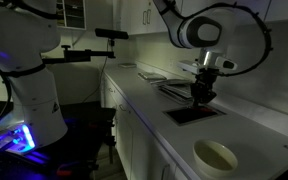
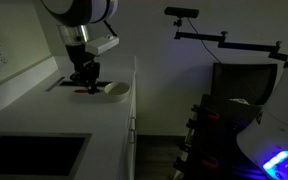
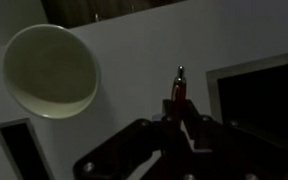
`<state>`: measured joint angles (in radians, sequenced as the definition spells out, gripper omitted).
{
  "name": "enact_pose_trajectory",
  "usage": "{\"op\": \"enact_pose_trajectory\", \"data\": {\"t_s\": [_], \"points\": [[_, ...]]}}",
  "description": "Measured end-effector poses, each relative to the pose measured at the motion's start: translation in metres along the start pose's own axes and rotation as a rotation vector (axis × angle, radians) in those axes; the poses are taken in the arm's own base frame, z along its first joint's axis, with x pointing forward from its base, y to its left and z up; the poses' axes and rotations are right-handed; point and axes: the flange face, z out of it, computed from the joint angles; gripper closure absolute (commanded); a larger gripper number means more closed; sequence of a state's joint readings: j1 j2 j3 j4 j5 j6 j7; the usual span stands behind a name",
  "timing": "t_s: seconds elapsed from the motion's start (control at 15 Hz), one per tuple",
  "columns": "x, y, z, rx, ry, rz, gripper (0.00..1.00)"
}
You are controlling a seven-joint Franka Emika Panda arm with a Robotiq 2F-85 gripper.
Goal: Remove the pen from the bowl and put it on the counter
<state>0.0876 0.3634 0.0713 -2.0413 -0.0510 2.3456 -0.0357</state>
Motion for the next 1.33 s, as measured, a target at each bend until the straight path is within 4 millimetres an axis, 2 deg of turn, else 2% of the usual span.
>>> {"op": "enact_pose_trajectory", "data": {"t_s": [0.2,0.27,0.33,0.6,0.93,1.13,1.33], "points": [[-0.013,-0.022,0.025,-0.061,0.001,-0.005,0.96],[-0.017,-0.030,0.032,-0.081,-0.005,-0.015,0.93],[-0.021,-0.038,0.039,-0.095,-0.015,-0.024,0.64],[-0.030,-0.056,0.052,-0.106,-0.040,-0.039,0.36],[-0.029,-0.046,0.049,-0.095,-0.037,-0.004,0.01],[-0.026,-0.037,0.030,-0.054,-0.018,0.046,0.00],[-0.025,-0.028,-0.001,-0.016,-0.011,0.083,0.00]]}}
